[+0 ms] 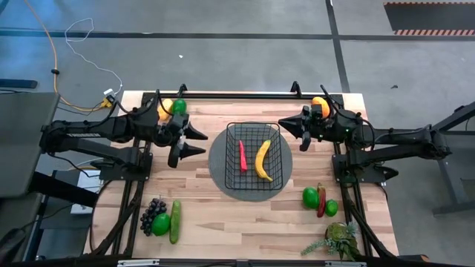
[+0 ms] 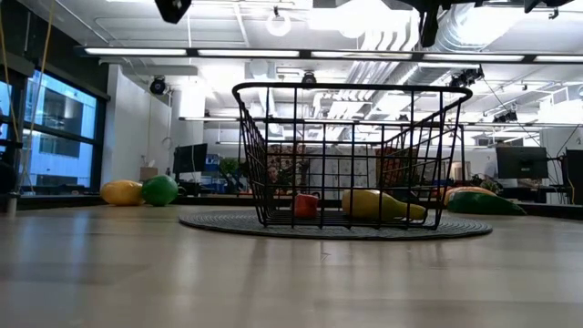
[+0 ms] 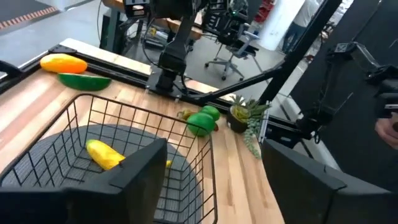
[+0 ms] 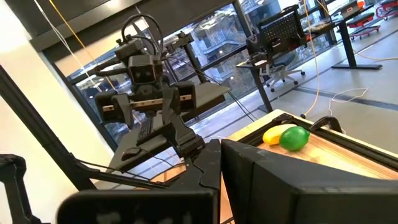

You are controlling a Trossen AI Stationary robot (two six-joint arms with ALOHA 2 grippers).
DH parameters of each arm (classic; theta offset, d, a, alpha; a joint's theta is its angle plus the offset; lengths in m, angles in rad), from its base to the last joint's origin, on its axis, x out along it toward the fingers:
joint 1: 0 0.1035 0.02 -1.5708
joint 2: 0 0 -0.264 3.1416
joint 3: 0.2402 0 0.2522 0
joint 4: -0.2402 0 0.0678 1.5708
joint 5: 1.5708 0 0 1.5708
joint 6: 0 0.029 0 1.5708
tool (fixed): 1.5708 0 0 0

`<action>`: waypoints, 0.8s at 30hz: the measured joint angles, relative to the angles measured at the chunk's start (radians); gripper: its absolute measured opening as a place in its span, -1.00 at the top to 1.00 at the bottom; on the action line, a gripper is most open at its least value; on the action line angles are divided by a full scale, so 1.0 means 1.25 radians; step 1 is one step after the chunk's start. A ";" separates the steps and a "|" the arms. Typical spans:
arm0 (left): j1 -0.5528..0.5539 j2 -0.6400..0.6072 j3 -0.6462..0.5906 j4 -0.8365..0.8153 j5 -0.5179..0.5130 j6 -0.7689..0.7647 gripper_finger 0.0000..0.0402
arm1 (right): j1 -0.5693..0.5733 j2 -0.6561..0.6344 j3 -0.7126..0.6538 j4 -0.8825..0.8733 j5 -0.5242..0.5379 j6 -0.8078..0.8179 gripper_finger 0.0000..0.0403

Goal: Build produce basket
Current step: Put the watermelon into the black wire basket

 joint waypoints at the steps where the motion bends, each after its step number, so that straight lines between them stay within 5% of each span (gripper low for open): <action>1: -0.001 0.003 0.000 0.004 -0.002 0.000 -0.29 | 0.000 0.000 0.000 0.000 0.000 0.002 1.00; 6: -0.001 0.005 0.000 0.018 -0.047 0.031 -0.31 | -0.009 0.000 0.031 -0.040 0.017 0.084 1.00; 12: 0.017 -0.009 0.000 0.067 -0.087 0.133 -0.31 | -0.049 0.044 0.231 -0.548 0.181 0.126 0.84; 18: 0.056 -0.035 0.000 0.072 -0.096 0.148 -0.31 | -0.131 0.139 0.376 -0.997 0.204 0.178 0.35; 24: 0.070 -0.041 0.000 0.071 -0.097 0.132 -0.31 | -0.211 0.233 0.345 -1.174 0.246 0.199 -0.15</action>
